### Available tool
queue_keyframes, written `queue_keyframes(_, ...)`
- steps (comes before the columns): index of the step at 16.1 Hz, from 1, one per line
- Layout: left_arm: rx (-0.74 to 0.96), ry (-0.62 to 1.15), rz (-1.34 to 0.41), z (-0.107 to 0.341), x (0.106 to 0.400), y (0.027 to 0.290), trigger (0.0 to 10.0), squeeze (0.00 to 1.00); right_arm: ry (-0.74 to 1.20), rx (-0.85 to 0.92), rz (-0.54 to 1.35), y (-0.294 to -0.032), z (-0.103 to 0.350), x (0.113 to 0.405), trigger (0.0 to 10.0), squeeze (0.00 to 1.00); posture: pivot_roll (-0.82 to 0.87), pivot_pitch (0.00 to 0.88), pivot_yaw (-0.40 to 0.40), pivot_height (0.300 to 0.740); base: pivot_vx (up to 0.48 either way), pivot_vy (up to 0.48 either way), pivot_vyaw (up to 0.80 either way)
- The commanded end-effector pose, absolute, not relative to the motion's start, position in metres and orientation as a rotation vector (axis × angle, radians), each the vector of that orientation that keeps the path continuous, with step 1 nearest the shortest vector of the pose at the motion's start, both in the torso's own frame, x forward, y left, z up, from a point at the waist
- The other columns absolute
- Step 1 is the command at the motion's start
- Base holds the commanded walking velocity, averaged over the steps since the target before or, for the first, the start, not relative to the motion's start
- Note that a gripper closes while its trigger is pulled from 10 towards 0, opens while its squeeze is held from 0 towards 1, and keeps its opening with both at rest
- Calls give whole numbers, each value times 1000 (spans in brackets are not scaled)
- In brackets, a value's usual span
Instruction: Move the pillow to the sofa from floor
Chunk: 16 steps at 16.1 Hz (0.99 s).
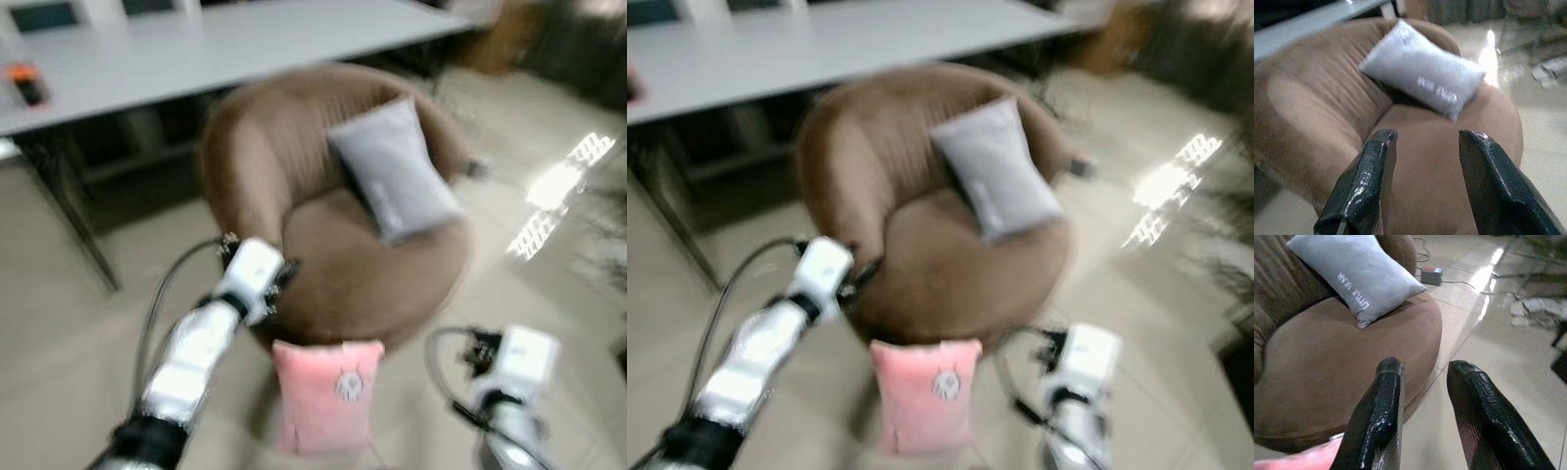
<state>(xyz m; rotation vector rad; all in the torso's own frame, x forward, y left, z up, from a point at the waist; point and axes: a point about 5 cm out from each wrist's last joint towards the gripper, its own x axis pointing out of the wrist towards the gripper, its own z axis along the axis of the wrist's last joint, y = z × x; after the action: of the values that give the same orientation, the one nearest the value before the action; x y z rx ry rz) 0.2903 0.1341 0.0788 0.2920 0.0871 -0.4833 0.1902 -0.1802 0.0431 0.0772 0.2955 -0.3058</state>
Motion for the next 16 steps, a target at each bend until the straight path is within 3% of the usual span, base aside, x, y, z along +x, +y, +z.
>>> queue_keyframes(1, 285, 70, -530, 83, 292, 122, 10000, 0, 279, 55, -342, -191, 47, 188, 10000, 0, -27, 0, 4, 740, 0, 480, -800)
queue_keyframes(13, 271, 59, -596, 81, 294, 108, 10000, 0, 272, 60, -383, -193, 53, 180, 10000, 0, -75, 1, 38, 740, 0, 480, -800)
queue_keyframes(16, 253, 65, -581, 77, 292, 107, 10000, 0, 264, 21, -350, -194, 58, 183, 10000, 0, -76, 8, 6, 740, 0, 480, -800)
